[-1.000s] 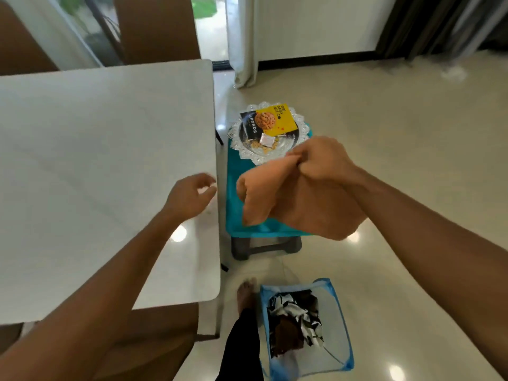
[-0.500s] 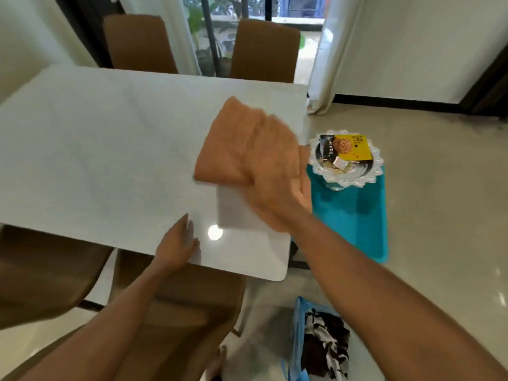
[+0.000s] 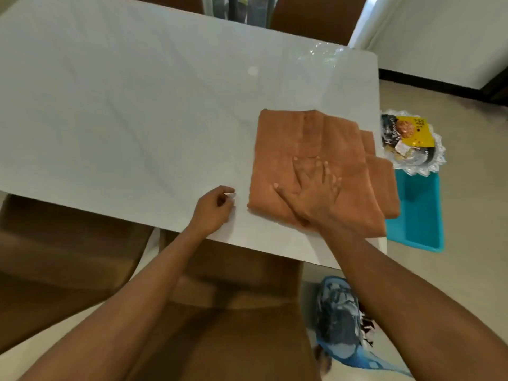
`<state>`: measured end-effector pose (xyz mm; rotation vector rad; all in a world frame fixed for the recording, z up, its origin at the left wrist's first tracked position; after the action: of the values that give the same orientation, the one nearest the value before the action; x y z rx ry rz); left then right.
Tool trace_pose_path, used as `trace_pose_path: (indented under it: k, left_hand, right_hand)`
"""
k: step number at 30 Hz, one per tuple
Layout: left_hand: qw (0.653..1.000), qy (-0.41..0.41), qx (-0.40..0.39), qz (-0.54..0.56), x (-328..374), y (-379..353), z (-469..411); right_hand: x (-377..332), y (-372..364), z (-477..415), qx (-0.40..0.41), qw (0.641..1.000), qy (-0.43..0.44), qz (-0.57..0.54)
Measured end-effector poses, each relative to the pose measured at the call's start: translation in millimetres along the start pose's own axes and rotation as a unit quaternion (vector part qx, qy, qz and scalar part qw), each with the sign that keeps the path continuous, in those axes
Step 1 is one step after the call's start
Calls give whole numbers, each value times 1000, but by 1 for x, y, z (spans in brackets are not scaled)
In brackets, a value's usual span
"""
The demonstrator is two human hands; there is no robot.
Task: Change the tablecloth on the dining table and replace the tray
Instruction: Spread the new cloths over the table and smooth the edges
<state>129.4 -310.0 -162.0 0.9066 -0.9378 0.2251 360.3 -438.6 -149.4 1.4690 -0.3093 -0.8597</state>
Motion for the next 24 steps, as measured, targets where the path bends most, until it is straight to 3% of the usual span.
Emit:
trace_pose_path:
  k: [4, 8, 12, 15, 17, 19, 21, 24]
  left_hand:
    - [993, 50, -16, 104, -26, 41, -8]
    - [989, 81, 57, 111, -55, 84, -13]
    - [969, 131, 108, 178, -70, 115, -16]
    - [939, 159, 187, 242, -78, 134, -13]
    - [895, 215, 219, 323, -87, 144, -10]
    - [863, 246, 216, 384, -88, 149, -6]
    - [891, 224, 235, 317, -80, 157, -2]
    - [920, 175, 252, 244, -60, 165, 4]
  right_hand:
    - [-48, -13, -7, -12, 999, 21, 32]
    - [-101, -27, -13, -77, 987, 134, 50]
    - [-155, -35, -35, -200, 934, 291, 50]
    - [-204, -36, -45, -251, 904, 337, 74]
    - [-227, -32, -41, -196, 922, 330, 58]
    - [-234, -37, -27, -106, 952, 284, -38]
    - [-229, -48, -7, -35, 961, 222, -159]
    - [-219, -70, 32, -18, 969, 197, -148]
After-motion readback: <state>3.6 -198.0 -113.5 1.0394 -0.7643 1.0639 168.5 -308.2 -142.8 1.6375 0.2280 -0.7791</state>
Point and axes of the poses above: each hand's wrist, its own z-axis away from the middle knuckle, its own y-axis out of the back of the hand, x = y × z, the point moved 4 cm from there along -z, towards the middle knuckle, and after that the axes turned 5 degrees about -z, right-handed, at the moved point
